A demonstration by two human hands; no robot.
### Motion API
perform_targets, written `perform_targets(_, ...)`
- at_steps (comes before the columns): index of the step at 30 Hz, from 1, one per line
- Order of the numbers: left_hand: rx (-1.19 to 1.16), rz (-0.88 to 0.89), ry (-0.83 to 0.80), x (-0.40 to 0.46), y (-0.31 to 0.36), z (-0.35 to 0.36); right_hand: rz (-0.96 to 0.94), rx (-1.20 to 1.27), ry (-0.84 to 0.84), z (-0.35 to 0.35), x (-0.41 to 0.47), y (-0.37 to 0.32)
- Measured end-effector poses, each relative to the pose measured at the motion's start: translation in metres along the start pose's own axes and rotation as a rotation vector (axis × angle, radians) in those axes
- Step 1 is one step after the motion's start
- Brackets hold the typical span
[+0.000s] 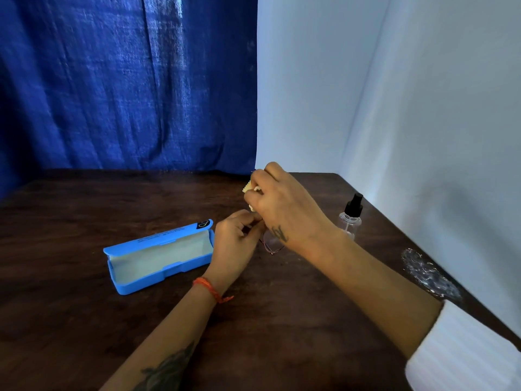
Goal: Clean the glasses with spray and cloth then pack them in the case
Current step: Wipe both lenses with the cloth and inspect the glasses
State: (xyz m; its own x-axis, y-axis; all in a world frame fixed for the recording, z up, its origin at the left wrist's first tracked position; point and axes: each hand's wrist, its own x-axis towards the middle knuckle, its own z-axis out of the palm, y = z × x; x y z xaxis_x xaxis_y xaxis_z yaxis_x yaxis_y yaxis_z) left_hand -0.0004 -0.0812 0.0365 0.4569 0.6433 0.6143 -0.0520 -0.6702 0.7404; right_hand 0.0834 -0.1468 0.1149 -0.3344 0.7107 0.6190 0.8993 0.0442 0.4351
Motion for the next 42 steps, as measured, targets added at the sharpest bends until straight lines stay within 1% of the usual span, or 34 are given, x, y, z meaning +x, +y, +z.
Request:
perform_targets(5,-0.009,-0.033,-0.003,0.000,-0.002,-0.001,0.038,0.027,-0.061,0.002,-0.011,-0.009)
perform_targets(7,-0.014,-0.031,0.000,0.001,-0.004,-0.001,0.107,0.188,-0.067,0.000,-0.015,-0.005)
perform_targets(8,-0.033,-0.037,0.002,0.001,-0.005,-0.001,0.188,0.335,-0.033,0.000,-0.018,-0.001)
perform_targets(9,-0.063,-0.053,0.003,0.002,-0.006,-0.001,0.309,0.501,0.031,-0.002,-0.020,0.003)
perform_targets(11,-0.146,-0.112,0.005,0.005,-0.008,-0.003,0.648,0.889,0.198,-0.005,-0.028,0.013)
perform_targets(13,-0.266,-0.194,0.020,0.005,-0.005,-0.004,0.963,1.338,0.370,-0.002,-0.043,0.025)
perform_targets(14,-0.338,-0.233,0.028,0.005,-0.003,-0.004,1.071,1.509,0.405,0.003,-0.053,0.029)
perform_targets(15,-0.407,-0.265,0.033,0.005,-0.001,-0.004,1.160,1.616,0.403,0.010,-0.062,0.032)
perform_targets(16,-0.468,-0.291,0.038,0.005,0.001,-0.003,1.228,1.650,0.376,0.017,-0.071,0.031)
perform_targets(18,-0.574,-0.344,0.046,0.006,-0.001,-0.003,1.267,1.603,0.313,0.027,-0.084,0.023)
perform_targets(19,-0.622,-0.370,0.047,0.007,-0.002,-0.003,1.245,1.571,0.308,0.029,-0.087,0.018)
perform_targets(21,-0.705,-0.410,0.032,0.008,-0.004,-0.004,1.151,1.520,0.322,0.030,-0.089,0.007)
perform_targets(23,-0.781,-0.448,0.013,0.008,-0.005,-0.004,1.003,1.444,0.289,0.029,-0.088,-0.004)
perform_targets(26,-0.904,-0.505,0.004,0.009,-0.005,-0.005,0.827,1.208,0.206,0.027,-0.084,-0.015)
perform_targets(29,-0.993,-0.561,0.034,0.011,-0.008,-0.008,0.737,0.939,0.219,0.028,-0.084,-0.020)
perform_targets(32,-1.041,-0.595,0.076,0.013,-0.009,-0.008,0.652,0.801,0.218,0.031,-0.085,-0.023)
perform_targets(36,-1.050,-0.625,0.083,0.013,-0.006,-0.008,0.551,0.564,0.179,0.039,-0.088,-0.023)
perform_targets(42,-1.109,-0.637,0.054,0.015,-0.003,-0.014,0.470,0.408,0.116,0.044,-0.098,-0.013)
